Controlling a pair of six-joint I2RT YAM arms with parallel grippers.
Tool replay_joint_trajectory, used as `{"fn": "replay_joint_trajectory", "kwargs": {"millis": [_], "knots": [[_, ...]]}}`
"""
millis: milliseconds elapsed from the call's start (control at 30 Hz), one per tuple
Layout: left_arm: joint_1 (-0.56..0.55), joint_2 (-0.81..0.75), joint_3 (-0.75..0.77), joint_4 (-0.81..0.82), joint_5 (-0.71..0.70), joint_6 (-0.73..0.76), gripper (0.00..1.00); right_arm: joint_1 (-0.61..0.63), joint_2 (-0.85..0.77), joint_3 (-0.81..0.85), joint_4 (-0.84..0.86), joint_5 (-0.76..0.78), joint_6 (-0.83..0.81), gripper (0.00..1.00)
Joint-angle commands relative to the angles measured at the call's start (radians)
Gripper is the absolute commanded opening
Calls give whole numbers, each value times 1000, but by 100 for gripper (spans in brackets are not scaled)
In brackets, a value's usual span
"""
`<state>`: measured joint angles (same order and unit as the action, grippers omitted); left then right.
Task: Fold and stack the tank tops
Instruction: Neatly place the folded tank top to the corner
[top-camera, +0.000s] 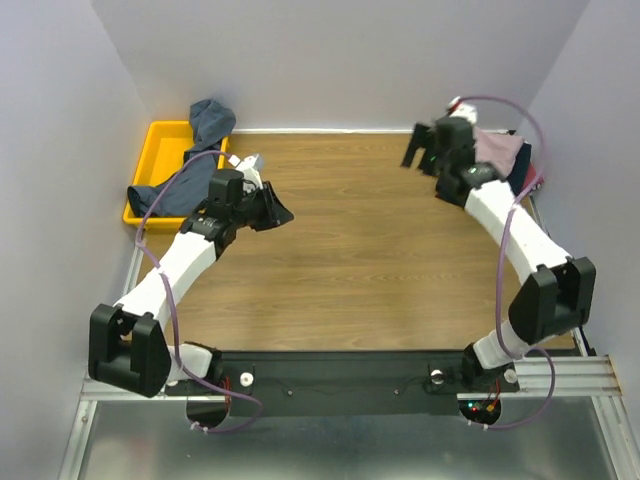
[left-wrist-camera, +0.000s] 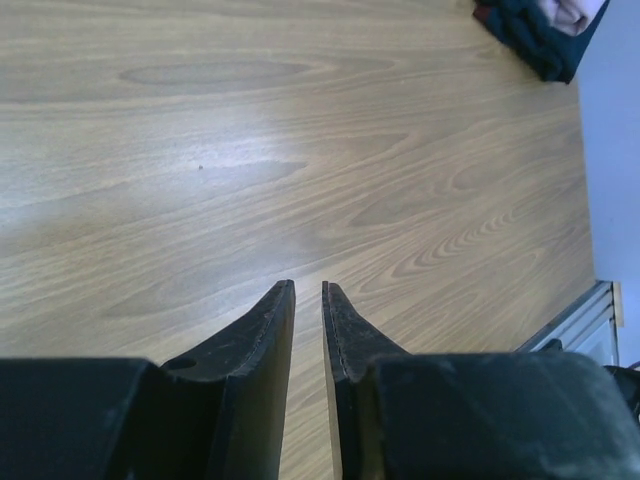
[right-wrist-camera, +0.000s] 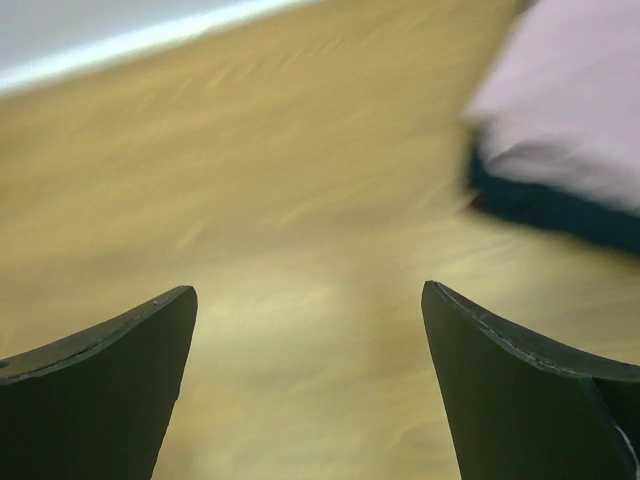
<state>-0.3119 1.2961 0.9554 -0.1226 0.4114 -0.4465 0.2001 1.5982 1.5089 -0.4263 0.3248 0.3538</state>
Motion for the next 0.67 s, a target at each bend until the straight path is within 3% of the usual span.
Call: {"fn": "replay_joint_trajectory", "kwargs": {"millis": [0,100,267,433,633], "knots": [[5,-72,-24,40,-42,-15,30,169,-138,-220,139,-66,112,100],[5,-121,-58,61,-57,-30,30,310,-257,-403,256,-110,169,100],[0,-202,-127,103,-97,-46,30,329,-405,-636,296,-162,229,100],[-1,-245,-162,110,-118,-50,31,329,-552,-740,314,-122,243,100],[-3,-271,-176,112,-131,-58,31,329,-587,-768,314,-112,238,100]]}}
